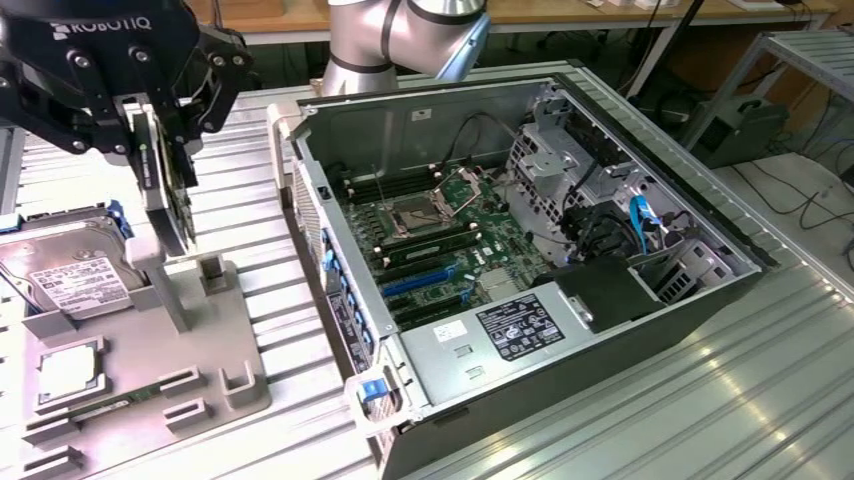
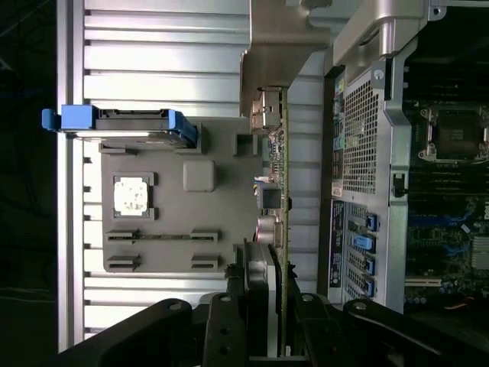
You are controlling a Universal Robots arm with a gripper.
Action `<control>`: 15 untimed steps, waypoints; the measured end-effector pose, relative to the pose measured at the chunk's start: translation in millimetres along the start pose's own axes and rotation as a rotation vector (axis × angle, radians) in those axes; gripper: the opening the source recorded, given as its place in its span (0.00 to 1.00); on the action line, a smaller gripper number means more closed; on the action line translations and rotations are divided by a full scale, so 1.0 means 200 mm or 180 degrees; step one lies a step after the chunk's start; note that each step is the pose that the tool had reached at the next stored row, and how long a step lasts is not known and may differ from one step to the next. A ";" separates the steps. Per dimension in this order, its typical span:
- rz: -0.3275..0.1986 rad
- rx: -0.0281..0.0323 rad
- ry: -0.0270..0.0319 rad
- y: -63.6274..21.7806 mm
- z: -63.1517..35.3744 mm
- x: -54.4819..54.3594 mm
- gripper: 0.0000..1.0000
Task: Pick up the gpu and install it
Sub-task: 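Pick up the gpu and move the gpu toward the slot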
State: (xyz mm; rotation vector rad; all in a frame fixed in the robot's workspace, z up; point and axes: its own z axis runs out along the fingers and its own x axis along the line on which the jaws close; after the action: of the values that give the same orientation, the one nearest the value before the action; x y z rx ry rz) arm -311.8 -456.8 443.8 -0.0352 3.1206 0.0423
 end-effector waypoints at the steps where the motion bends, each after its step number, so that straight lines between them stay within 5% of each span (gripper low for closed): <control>1: 0.0000 0.0000 0.0000 0.000 -0.008 0.00 0.29; 15: 0.0000 0.0000 -0.0002 -0.001 -0.021 -0.06 0.29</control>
State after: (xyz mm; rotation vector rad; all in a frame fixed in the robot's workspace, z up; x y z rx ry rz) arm -300.6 -456.8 448.2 -0.0352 3.1200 0.0423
